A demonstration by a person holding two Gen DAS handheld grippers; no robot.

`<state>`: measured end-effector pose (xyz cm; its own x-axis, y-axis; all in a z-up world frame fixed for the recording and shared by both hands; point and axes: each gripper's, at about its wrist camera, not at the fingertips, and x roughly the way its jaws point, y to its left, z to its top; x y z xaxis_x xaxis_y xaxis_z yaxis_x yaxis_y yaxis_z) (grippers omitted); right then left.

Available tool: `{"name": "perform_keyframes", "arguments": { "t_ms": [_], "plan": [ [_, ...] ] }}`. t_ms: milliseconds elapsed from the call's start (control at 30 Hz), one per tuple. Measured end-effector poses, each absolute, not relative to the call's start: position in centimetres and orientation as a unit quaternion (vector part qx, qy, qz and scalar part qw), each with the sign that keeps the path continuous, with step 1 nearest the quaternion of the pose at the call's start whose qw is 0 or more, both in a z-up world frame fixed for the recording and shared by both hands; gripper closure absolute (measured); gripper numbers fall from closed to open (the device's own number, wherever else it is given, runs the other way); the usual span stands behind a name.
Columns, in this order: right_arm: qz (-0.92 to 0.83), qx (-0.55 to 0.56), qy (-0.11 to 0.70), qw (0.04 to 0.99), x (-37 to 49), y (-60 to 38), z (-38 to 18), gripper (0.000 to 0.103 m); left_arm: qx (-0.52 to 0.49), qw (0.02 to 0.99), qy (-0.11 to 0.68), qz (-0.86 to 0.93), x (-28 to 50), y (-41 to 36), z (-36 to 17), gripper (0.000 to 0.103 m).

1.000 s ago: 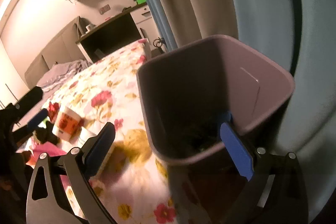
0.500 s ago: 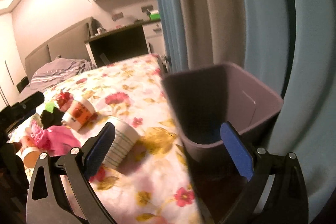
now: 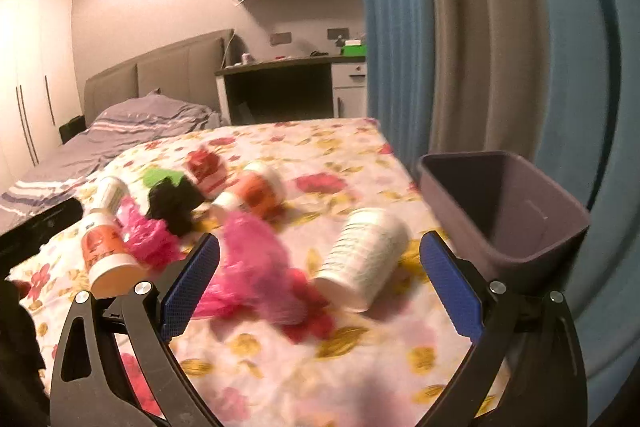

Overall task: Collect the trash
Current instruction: 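Move both tools back over the trash on the bed, then grasp the orange paper cup with the left tool while the right tool grasps the pink bag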

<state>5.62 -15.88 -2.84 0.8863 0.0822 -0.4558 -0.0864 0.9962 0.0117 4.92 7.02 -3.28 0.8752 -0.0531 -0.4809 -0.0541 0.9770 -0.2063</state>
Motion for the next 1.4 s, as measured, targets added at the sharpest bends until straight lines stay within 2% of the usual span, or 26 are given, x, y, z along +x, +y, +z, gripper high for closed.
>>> {"name": "perform_keyframes", "arguments": {
  "t_ms": [300,433,500,567,600,733,833,900,1133,1400],
  "plan": [
    [0.049,-0.034,0.248,0.967,6.2,-12.3,-4.0,0.013,-0.126,0.959,0.254,0.023,2.4,10.9,-4.2,0.006],
    [0.05,-0.041,0.26,0.963,7.0,-11.7,-4.5,0.026,-0.135,0.958,0.252,0.012,2.3,10.9,-4.2,0.006],
    [0.053,-0.04,0.271,0.96,7.6,-11.6,-5.0,0.028,-0.133,0.958,0.255,0.006,2.5,10.5,-4.3,0.006],
    [0.057,-0.038,0.281,0.957,8.0,-11.6,-5.6,0.041,-0.132,0.957,0.26,0.0,2.6,10.0,-4.5,0.006],
    [0.06,-0.037,0.289,0.955,8.3,-11.6,-5.9,0.043,-0.131,0.957,0.26,-0.002,2.7,9.8,-4.6,0.006],
    [0.073,-0.038,0.296,0.952,8.6,-11.3,-6.4,0.069,-0.134,0.954,0.269,-0.011,3.3,9.0,-5.0,0.006],
    [0.083,-0.037,0.294,0.952,8.5,-11.2,-6.6,0.079,-0.139,0.95,0.279,-0.014,4.0,8.4,-5.4,0.006],
    [0.089,-0.033,0.289,0.953,8.2,-11.3,-6.5,0.091,-0.147,0.946,0.289,-0.013,4.5,8.3,-5.7,0.006],
    [0.1,-0.016,0.255,0.962,6.5,-11.9,-4.9,0.093,-0.175,0.936,0.306,-0.01,6.0,7.9,-6.3,0.01],
    [0.113,-0.006,0.242,0.964,5.3,-12.3,-3.8,0.093,-0.243,0.902,0.355,-0.027,8.0,8.4,-8.1,0.023]
  ]
}}
